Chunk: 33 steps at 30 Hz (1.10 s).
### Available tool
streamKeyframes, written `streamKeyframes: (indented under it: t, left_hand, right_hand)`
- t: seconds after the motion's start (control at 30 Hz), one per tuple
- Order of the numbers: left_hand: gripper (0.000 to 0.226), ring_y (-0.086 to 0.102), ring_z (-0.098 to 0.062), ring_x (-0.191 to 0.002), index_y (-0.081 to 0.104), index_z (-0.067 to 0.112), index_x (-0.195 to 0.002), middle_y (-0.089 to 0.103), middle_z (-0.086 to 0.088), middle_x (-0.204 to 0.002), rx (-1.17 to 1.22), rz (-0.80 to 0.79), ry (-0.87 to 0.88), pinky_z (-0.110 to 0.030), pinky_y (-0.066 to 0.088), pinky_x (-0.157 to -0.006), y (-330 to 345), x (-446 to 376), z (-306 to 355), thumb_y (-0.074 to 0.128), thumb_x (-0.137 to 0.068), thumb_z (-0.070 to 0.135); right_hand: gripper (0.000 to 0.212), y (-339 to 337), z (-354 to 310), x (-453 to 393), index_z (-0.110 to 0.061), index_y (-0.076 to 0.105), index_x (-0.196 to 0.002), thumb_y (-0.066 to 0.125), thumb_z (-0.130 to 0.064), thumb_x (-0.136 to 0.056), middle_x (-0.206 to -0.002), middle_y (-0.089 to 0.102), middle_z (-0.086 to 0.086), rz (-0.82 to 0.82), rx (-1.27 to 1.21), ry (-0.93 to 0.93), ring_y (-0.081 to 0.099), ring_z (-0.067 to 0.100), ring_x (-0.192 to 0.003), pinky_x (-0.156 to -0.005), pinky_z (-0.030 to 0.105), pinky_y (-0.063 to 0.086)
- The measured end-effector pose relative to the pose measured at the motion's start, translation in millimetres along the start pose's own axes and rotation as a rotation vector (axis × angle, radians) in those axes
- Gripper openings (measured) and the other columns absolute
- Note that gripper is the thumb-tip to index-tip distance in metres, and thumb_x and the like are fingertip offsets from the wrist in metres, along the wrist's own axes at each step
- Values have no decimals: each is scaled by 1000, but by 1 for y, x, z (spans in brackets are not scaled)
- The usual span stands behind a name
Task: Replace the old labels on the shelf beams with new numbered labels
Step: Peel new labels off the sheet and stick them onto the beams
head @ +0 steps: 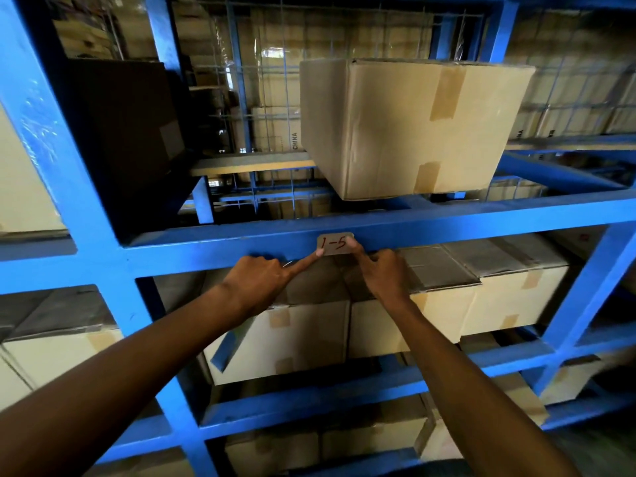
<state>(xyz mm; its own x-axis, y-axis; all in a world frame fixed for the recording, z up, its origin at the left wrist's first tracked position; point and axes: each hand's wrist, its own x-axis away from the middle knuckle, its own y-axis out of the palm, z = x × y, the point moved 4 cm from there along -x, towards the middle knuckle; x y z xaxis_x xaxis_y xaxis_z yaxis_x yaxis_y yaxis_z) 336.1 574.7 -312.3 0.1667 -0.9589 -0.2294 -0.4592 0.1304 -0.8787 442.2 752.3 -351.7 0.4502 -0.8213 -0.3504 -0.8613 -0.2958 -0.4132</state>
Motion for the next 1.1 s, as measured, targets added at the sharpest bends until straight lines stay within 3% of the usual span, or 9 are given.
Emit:
streamKeyframes:
  t: [0.2, 0.37, 0.47, 0.63, 0.7, 0.77, 0.9, 0.93, 1.1]
  left_hand:
    - [88, 63, -26, -88, -36, 37, -129, 64, -12, -108, -1, 2, 4, -39, 49, -79, 3, -1, 2, 42, -97, 14]
    - [84, 63, -26, -85, -35, 38, -130, 64, -12, -103, 27, -4, -5, -37, 48, -75, 1, -4, 7, 38, -97, 12]
    - [88, 64, -27, -84, -37, 39, -130, 64, -12, -102, 6, 6, -22, -40, 52, -78, 5, -3, 6, 40, -96, 11]
    - [85, 63, -27, -86, -33, 39, -132, 64, -13, -104, -12, 5, -59, -39, 49, -78, -2, 6, 4, 39, -96, 11]
    - [85, 63, -26, -84, -31, 39, -134, 65, -12, -103, -4, 7, -81, -37, 49, -75, 0, 11, 2, 39, -96, 11]
    - [84, 60, -24, -77, -31, 39, -134, 65, -11, -100, 8, 11, -102, -35, 47, -72, 2, 15, 0, 38, -96, 11]
    - [87, 43, -18, -61, -33, 37, -134, 62, -8, -87, 41, 37, -121, -31, 39, -63, 11, 14, -4, 39, -94, 8]
    - [89, 42, -17, -60, -35, 36, -134, 61, -7, -83, 48, 32, -120, -30, 38, -61, 14, 14, -5, 40, -94, 9]
    - [97, 44, -19, -56, -29, 37, -138, 58, -6, -72, 239, 51, -98, -32, 34, -52, 20, 17, -10, 48, -86, 9]
  right_hand:
    - [73, 7, 6, 2, -12, 57, -59, 32, -80, -65, -56, 58, 4, -99, -83, 48, 57, 16, -57, -58, 28, 42]
    - [82, 24, 6, 2, -6, 62, -60, 43, -86, -56, -62, 67, 12, -218, -73, 39, 64, 24, -62, -63, 34, 49]
    - [60, 22, 5, -4, -15, 59, -57, 53, -75, -65, -57, 62, 2, -188, -63, 4, 60, 15, -60, -59, 29, 45]
    - [83, 32, 13, -2, -14, 62, -55, 28, -90, -53, -66, 67, 6, -264, -83, 59, 63, 22, -71, -73, 34, 45]
    - [85, 38, 12, 2, -15, 61, -55, 21, -90, -56, -65, 66, 7, -273, -119, 83, 62, 22, -69, -69, 31, 43]
    - [89, 39, 12, 2, -16, 64, -68, 20, -92, -59, -65, 66, 7, -204, -242, 126, 62, 21, -66, -61, 29, 44]
    - [36, 27, -1, -1, -30, 57, -76, 39, -59, -87, -78, 62, -8, -131, -355, 85, 59, 9, -75, -65, 26, 48]
    - [31, 25, -4, -1, -30, 56, -76, 41, -55, -89, -79, 62, -9, -139, -370, 74, 59, 8, -76, -63, 24, 47]
    - [49, 26, -8, 7, -24, 59, -70, 35, -63, -86, -68, 62, 1, -108, -321, 108, 58, 17, -63, -58, 30, 45]
